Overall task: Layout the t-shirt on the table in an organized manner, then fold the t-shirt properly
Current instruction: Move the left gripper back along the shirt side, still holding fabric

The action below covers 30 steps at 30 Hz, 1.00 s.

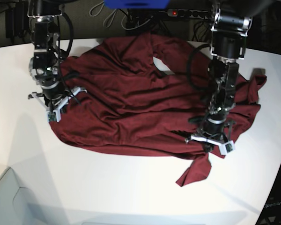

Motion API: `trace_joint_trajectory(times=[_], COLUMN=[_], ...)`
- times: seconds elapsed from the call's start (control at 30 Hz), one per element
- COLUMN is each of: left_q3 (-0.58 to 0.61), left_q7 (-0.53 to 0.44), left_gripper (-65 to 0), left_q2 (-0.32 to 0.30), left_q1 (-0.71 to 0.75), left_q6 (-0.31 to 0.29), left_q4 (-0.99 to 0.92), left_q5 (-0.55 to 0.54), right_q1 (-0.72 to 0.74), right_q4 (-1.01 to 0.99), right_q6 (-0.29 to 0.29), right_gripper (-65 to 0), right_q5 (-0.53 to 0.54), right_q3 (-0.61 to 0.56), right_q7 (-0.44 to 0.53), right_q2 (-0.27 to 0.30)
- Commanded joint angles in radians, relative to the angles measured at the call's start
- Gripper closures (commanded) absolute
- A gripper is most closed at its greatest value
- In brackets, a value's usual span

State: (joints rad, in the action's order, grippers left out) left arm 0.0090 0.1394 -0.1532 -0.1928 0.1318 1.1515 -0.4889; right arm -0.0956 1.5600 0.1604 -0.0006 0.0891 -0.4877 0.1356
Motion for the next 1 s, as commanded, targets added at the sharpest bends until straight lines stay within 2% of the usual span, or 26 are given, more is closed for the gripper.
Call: trace_joint_trajectory(times=[0.0,0.37,0.43,0.53,0.6,0.67,0.83,0.97], left_q3=[-0.001,0.004,-0.001,-0.001,-0.002,-0.004,-0.082,-0.179], left_q7=[-0.019,-0.007,0.052,0.119,0.145,0.147,0.147,0.147], left_gripper=[-0.2,-0.8,-4.7,-14.7,-21.7,-25.8,-26.9,-26.9], left_q2=[-0.01,-0.01,-0.01,-0.024,-0.032,-0.032,-0.024,0.004], left_q1=[0.0,0.128,0.145,0.149,0.166,0.175,0.154,0.031], left_q6=[0.004,0.001,0.001,0.002,0.006,0.007,0.007,0.002], left_q4=[0.038,0.089,0.146,0.236,0.301,0.351,0.359,0.161], left_q5=[-0.003,-0.001,-0.001,0.005,-0.001,-0.001,0.003,-0.001], right_q1=[0.012,0.01,0.01,0.012,0.012,0.015,0.018,0.02], right_q4=[0.02,0.021,0.021,0.021,0.021,0.021,0.02,0.015], right_q6=[-0.005,-0.005,-0.005,-0.005,-0.005,-0.005,-0.005,-0.005], right_gripper=[-0.7,-0.7,-0.7,-0.7,-0.7,-0.7,-0.7,-0.7], right_q5=[0.001,0.003,0.003,0.003,0.003,0.003,0.003,0.003], right_q3=[0.001,0.001,0.001,0.001,0.001,0.001,0.001,-0.001], right_q7=[0.024,0.024,0.024,0.024,0.024,0.024,0.024,0.024], right_q2=[0.006,0.005,0.005,0.005,0.005,0.005,0.005,0.005])
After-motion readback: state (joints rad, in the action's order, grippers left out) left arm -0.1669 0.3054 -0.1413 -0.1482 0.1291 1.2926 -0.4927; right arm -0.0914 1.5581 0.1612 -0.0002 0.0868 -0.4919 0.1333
